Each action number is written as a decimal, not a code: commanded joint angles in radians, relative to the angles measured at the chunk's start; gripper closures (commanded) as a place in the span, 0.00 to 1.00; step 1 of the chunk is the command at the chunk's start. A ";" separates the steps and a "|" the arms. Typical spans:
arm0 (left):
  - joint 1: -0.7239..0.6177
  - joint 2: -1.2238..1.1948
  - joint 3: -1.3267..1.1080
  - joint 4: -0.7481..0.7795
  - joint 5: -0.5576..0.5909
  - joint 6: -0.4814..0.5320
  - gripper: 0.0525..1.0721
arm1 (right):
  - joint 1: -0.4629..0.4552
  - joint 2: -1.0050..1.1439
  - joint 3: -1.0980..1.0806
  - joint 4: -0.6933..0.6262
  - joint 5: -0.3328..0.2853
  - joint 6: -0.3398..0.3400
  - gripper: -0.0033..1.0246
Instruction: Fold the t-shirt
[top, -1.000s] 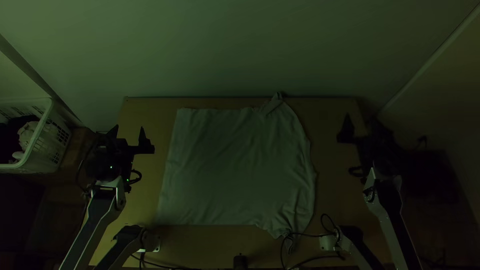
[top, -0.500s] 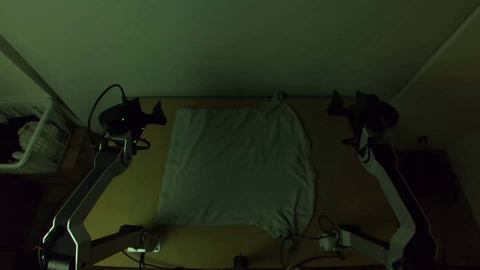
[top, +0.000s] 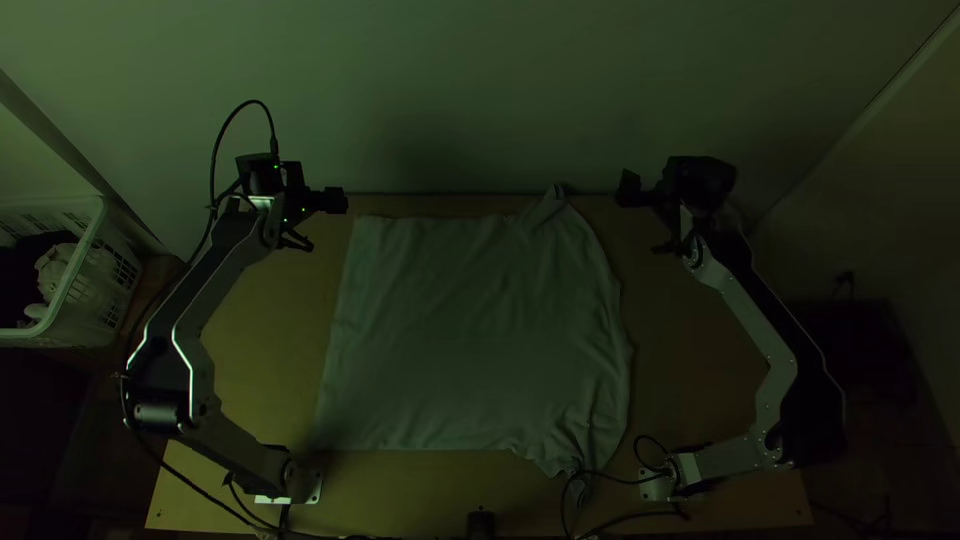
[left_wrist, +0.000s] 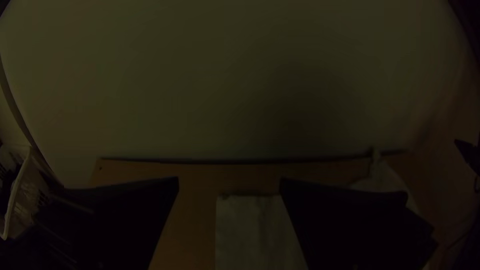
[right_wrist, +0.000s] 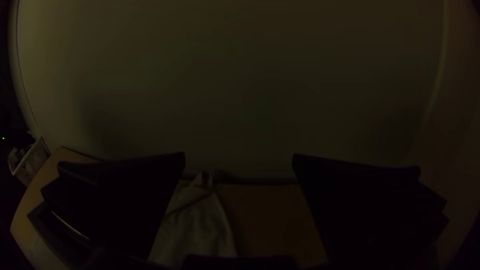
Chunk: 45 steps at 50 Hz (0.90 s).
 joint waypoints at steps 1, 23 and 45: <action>0.021 0.085 0.110 -0.053 0.012 -0.051 0.05 | 0.009 0.073 0.083 -0.041 0.005 0.044 0.04; 0.024 0.412 0.437 -0.369 0.012 -0.057 0.06 | 0.016 0.275 0.301 -0.250 -0.023 0.159 0.04; 0.004 0.550 0.529 -0.375 0.008 -0.023 0.16 | 0.017 0.375 0.370 -0.298 -0.026 0.182 0.07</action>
